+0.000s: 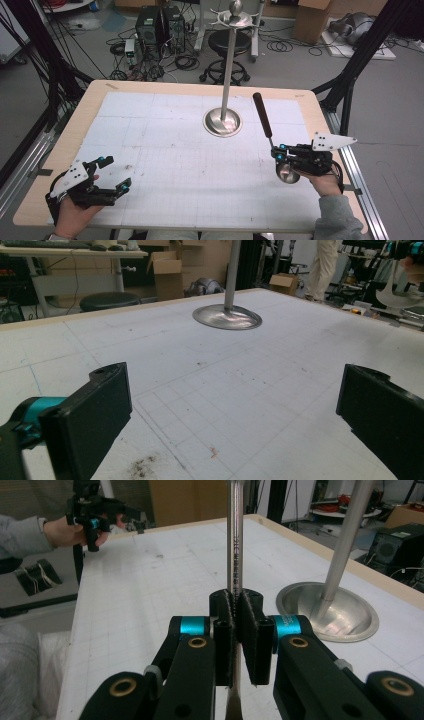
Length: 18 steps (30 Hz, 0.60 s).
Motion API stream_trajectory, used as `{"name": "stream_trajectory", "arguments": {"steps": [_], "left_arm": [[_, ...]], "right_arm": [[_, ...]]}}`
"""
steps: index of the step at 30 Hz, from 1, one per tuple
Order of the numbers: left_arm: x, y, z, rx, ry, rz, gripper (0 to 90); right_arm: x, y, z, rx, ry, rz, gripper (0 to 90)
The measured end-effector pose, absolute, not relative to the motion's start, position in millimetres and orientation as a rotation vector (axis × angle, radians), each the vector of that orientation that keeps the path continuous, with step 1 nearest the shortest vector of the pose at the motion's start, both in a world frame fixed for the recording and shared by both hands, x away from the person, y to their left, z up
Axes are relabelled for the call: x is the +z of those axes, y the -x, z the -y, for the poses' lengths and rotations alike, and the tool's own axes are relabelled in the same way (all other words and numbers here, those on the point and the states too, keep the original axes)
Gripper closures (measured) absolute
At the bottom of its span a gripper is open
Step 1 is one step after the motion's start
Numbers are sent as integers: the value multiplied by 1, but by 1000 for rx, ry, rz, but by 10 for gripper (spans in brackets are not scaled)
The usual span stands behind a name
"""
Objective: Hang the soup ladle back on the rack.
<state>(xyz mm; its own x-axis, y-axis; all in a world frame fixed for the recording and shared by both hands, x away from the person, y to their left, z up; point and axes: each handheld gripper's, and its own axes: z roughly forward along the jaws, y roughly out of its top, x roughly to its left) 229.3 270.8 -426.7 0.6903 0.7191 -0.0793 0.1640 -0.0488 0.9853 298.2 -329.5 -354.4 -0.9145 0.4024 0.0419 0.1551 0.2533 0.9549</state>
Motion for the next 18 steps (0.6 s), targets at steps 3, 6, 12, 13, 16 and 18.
{"name": "stream_trajectory", "arguments": {"steps": [3,6,12,13,16,18], "left_arm": [[-427,-229,-271,522,-1591,-744,18],[-427,-228,-272,527,-1587,-745,18],[-427,-226,-274,528,-1582,-754,18],[-427,-226,-274,529,-1583,-755,18],[-427,-225,-275,531,-1585,-756,18],[-427,-225,-275,534,-1584,-758,18]], "right_arm": [[-355,-303,331,1739,-533,-2299,848],[-357,-308,330,1723,-556,-2295,848],[-357,-319,329,1741,-591,-2286,848],[-356,-320,329,1742,-592,-2283,848],[-349,-325,330,1753,-593,-2277,848],[-344,-328,332,1759,-602,-2265,848]]}}
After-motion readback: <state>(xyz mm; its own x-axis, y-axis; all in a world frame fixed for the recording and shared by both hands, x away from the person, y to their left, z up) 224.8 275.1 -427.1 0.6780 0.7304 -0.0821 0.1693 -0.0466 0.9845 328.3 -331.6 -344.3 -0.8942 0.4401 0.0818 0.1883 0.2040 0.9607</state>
